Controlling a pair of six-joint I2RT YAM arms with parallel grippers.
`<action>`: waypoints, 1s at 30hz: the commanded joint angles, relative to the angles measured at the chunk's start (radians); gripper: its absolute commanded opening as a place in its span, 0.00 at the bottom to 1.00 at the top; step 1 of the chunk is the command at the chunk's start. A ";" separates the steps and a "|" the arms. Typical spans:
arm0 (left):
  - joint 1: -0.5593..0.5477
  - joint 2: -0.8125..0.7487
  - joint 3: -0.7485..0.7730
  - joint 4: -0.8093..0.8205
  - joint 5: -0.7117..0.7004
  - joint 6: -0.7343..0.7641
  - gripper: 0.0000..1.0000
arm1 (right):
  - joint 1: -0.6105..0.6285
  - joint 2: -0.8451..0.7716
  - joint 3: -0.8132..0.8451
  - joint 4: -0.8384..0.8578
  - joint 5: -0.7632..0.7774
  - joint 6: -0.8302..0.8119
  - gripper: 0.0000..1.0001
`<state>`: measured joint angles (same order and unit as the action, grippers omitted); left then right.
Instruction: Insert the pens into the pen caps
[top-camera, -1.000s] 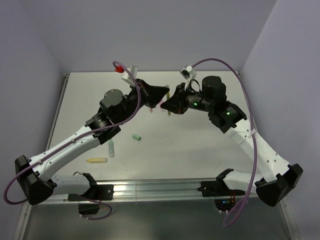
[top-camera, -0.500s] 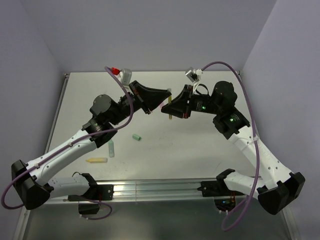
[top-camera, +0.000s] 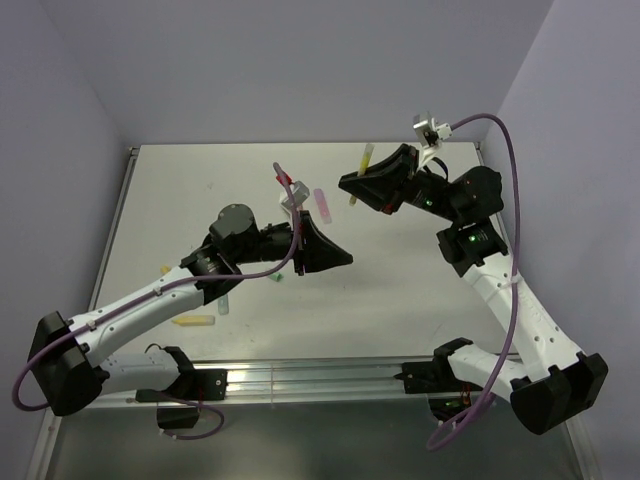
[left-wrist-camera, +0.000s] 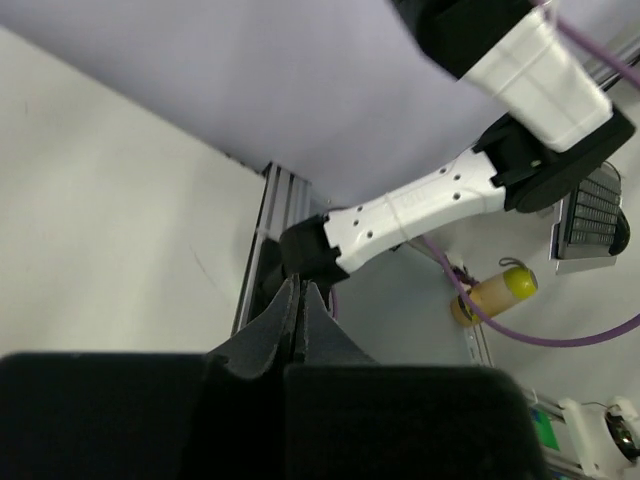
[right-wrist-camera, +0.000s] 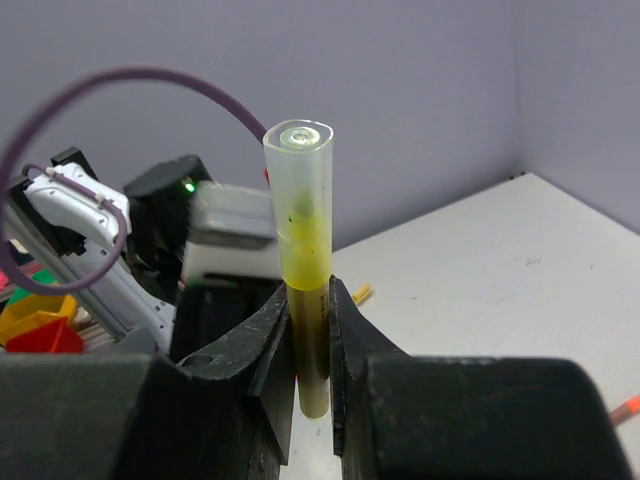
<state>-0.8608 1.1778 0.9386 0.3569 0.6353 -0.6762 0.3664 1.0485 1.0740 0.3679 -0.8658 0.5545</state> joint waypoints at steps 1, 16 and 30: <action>0.011 -0.016 0.003 -0.045 0.070 -0.014 0.00 | -0.003 -0.007 0.043 0.097 0.016 -0.004 0.00; 0.071 -0.073 0.035 -0.171 -0.051 0.040 0.19 | -0.001 -0.013 0.058 -0.020 -0.013 -0.117 0.00; 0.149 -0.185 0.136 -0.424 -0.427 0.087 0.46 | 0.002 0.237 0.321 -0.570 0.407 -0.326 0.00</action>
<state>-0.7254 1.0176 0.9882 0.0284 0.3969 -0.6178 0.3691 1.1858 1.2915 0.0185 -0.6720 0.2947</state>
